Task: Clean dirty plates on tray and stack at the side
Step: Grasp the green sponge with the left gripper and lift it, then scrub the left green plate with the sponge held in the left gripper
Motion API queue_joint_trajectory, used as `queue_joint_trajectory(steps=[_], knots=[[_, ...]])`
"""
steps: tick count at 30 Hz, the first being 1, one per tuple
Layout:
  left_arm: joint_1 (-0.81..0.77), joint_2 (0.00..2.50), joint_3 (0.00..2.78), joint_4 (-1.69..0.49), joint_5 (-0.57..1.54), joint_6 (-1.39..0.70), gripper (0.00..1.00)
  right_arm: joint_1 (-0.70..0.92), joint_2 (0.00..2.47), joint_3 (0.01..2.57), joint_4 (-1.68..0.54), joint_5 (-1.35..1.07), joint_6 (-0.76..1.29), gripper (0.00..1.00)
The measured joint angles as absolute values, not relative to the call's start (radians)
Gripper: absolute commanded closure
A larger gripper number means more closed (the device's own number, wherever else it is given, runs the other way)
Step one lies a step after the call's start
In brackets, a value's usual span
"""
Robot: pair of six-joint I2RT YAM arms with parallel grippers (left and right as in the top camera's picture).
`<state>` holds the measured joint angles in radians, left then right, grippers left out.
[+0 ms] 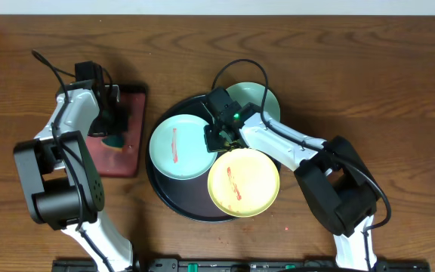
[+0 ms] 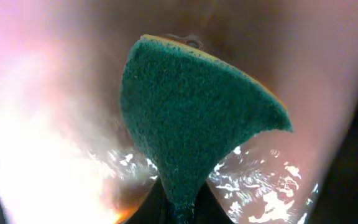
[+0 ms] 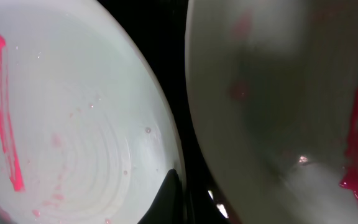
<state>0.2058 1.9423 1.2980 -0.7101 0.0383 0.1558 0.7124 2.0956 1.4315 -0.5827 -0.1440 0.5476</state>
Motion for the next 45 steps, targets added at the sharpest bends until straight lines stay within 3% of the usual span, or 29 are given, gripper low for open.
queue_joint_trajectory(steps=[10,17,28,34,45], knots=[[0.194,1.645,1.362,-0.883,0.121,0.056,0.93,0.689,2.099,1.431,-0.586,-0.197,0.544,0.99],[0.065,1.62,1.338,-0.947,0.176,-0.054,0.93,0.687,2.1,1.431,-0.589,-0.209,0.544,0.99],[-0.122,1.637,1.049,-0.671,0.105,-0.342,0.93,0.687,2.1,1.431,-0.59,-0.21,0.544,0.99],[-0.178,1.66,0.946,-0.517,0.083,-0.388,0.93,0.687,2.1,1.431,-0.59,-0.21,0.544,0.99],[-0.213,1.729,0.956,-0.473,0.078,-0.414,0.93,0.687,2.101,1.431,-0.59,-0.21,0.544,0.99]])
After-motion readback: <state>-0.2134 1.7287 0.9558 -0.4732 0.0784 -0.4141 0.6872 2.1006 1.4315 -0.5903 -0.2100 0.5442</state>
